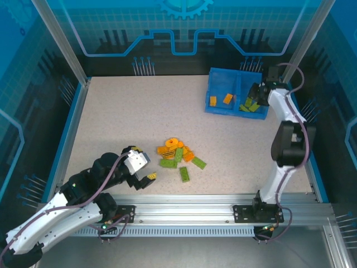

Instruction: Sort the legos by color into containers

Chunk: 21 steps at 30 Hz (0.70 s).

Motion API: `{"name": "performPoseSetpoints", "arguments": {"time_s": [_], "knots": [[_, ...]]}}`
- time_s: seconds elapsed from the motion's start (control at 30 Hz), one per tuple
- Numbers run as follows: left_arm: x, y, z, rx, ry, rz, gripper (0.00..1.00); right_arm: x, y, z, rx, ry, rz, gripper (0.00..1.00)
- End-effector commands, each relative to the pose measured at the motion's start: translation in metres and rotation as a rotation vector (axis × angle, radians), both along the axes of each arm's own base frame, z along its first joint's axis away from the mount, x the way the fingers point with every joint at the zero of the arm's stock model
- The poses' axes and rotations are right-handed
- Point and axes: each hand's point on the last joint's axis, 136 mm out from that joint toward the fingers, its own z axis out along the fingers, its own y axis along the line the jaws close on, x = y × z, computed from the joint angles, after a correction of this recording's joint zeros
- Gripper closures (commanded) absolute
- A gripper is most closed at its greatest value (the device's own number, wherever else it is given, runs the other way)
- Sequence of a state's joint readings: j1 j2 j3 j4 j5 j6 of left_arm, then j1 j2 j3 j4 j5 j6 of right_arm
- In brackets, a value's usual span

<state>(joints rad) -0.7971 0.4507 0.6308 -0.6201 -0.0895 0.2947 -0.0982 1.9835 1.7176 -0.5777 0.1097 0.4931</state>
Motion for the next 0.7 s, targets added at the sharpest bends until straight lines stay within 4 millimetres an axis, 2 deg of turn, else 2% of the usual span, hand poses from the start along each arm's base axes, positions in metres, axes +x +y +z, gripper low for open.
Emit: {"name": "performPoseSetpoints", "arguments": {"time_s": [0.0, 0.13, 0.2, 0.27, 0.43, 0.57, 0.67], "knots": [[0.004, 0.002, -0.002, -0.002, -0.010, 0.020, 0.01, 0.022, -0.004, -0.023, 0.021, 0.069, -0.027, 0.71], [0.006, 0.002, -0.003, -0.001, -0.010, 0.024, 0.01, 0.050, -0.011, -0.048, 0.040, 0.117, -0.061, 0.69], [0.006, 0.002, -0.004, -0.001, -0.005, 0.026, 0.01, 0.059, -0.014, -0.067, 0.049, 0.161, -0.068, 0.67], [0.006, 0.001, -0.004, 0.000, -0.006, 0.024, 0.01, 0.065, -0.013, -0.073, 0.056, 0.179, -0.059, 0.62], [0.009, 0.001, -0.008, 0.009, 0.001, 0.030, 0.01, 0.069, -0.007, -0.073, 0.092, 0.185, -0.038, 0.49], [0.016, 0.003, -0.008, 0.014, 0.003, 0.071, 0.01, 0.062, -0.002, -0.061, 0.110, 0.177, -0.028, 0.48], [0.023, 0.007, -0.004, -0.004, -0.006, 0.129, 0.01, 0.048, 0.003, -0.050, 0.122, 0.179, -0.020, 0.48]]}}
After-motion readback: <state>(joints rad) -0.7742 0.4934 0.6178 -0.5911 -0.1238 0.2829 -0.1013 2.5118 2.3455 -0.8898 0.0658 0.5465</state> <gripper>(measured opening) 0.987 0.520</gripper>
